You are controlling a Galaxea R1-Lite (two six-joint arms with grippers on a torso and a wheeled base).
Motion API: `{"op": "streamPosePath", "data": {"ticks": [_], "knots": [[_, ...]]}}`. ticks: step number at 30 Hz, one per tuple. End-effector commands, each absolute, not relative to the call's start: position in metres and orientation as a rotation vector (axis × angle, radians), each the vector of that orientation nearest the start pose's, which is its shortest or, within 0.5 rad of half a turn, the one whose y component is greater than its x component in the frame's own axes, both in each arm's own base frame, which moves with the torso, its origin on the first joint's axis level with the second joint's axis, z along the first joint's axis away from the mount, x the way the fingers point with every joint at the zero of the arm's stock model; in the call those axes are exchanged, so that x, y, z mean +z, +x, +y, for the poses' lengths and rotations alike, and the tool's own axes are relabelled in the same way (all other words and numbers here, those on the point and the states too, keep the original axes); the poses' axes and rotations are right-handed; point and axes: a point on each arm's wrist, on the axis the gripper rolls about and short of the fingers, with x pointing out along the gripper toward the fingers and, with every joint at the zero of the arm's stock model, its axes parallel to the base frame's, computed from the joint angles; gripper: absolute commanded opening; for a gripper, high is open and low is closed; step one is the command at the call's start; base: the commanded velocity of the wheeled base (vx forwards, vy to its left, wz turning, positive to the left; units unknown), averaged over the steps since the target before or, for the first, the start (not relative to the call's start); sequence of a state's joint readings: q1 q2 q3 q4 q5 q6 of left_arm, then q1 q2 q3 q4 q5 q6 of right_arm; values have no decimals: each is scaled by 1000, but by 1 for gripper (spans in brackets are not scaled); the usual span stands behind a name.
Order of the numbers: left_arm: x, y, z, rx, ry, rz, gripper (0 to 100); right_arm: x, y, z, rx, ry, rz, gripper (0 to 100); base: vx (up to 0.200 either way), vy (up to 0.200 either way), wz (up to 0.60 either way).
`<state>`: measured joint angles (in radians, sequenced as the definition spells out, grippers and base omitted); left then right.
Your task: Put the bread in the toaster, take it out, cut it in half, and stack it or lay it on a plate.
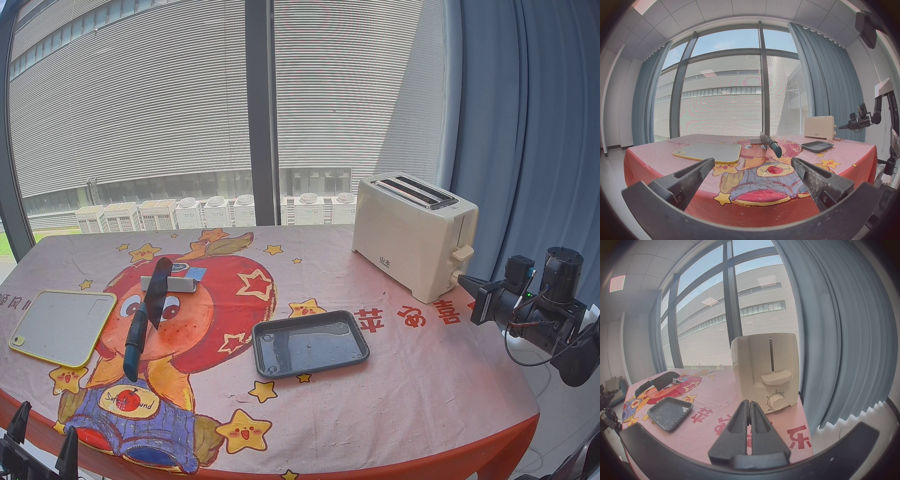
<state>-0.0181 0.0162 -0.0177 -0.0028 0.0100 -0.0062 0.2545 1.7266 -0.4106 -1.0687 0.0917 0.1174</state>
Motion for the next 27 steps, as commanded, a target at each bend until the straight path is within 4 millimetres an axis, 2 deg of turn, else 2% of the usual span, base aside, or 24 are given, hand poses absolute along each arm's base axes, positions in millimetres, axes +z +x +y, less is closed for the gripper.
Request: {"op": "streamPosePath", "data": {"ticks": [1, 15, 27], "knots": [[76, -23, 1, -8, -8, -3, 100, 116, 257, 68, 325, 95, 287, 0, 0, 0, 0], [76, -23, 1, -8, -6, -3, 100, 106, 274, 66, 293, 137, 309, 0, 0, 0, 0], [76, -23, 1, -8, -6, -3, 100, 110, 285, 60, 259, 168, 285, 0, 0, 0, 0]]}}
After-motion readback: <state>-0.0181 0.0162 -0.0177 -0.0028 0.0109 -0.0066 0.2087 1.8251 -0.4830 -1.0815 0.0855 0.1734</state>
